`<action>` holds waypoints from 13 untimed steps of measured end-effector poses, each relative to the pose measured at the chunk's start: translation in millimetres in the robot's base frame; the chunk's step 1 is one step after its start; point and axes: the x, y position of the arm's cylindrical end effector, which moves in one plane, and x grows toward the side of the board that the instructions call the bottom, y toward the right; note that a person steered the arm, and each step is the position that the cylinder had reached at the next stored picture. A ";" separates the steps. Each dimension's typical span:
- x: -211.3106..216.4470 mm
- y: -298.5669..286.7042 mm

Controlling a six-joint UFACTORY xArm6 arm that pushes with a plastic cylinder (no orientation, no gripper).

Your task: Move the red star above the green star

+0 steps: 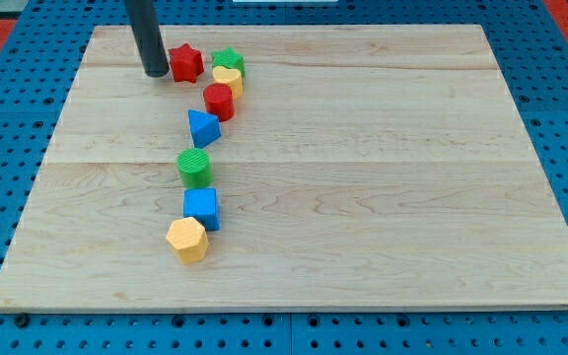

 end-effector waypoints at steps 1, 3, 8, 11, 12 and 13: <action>3.1 17.1; -68.7 47.8; -101.0 89.5; -86.2 120.0; -78.0 183.6; -65.2 263.7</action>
